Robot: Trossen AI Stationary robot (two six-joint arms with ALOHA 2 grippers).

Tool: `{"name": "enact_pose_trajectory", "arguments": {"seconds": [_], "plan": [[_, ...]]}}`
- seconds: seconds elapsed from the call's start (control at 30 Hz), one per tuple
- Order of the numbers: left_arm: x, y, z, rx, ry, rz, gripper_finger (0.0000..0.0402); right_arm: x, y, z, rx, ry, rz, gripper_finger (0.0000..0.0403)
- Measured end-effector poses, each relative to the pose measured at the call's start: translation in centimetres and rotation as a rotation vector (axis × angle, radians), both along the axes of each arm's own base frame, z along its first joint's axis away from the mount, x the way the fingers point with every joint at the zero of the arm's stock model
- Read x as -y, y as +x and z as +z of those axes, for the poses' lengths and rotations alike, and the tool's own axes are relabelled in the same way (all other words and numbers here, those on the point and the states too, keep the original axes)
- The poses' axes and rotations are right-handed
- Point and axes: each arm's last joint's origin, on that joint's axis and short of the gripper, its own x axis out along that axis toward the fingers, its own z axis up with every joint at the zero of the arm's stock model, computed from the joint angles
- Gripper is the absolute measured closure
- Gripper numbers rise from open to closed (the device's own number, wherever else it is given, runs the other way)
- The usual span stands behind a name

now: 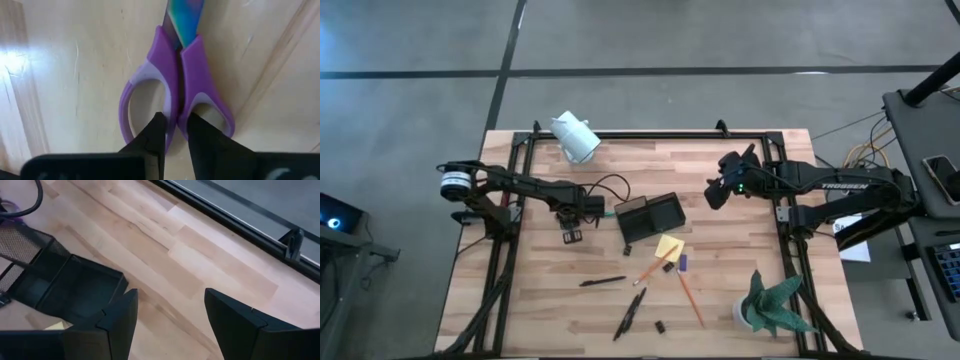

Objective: Pick and place office supplies into organizer
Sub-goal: Put the purple scissors into the black desk organizer

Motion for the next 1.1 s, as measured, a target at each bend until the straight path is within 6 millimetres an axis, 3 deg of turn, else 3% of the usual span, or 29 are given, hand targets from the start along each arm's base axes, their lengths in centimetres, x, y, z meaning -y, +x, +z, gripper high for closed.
{"name": "enact_pose_trajectory", "arguments": {"seconds": [0.37,0.63,0.77,0.97,1.1], "plan": [[0.0,0.0,1.0,-0.018,0.013,0.001,0.0364,0.7,-0.1,0.0,0.006,-0.004,-0.032,0.0181],[-0.5,-0.4,4.7,-0.089,0.152,-0.015,0.0401,0.7,-0.1,0.1,0.007,-0.004,-0.032,0.0182],[-0.5,0.0,6.5,-0.060,0.164,-0.003,0.0398,0.7,0.0,0.1,-0.008,-0.020,-0.008,0.0182],[-0.3,0.4,7.4,0.026,0.098,0.154,0.0401,0.6,0.0,0.0,-0.011,-0.002,0.029,0.0182],[-0.1,0.1,8.3,0.165,0.068,0.315,0.0401,0.2,0.6,-0.2,-0.057,0.032,0.239,0.0181]]}}
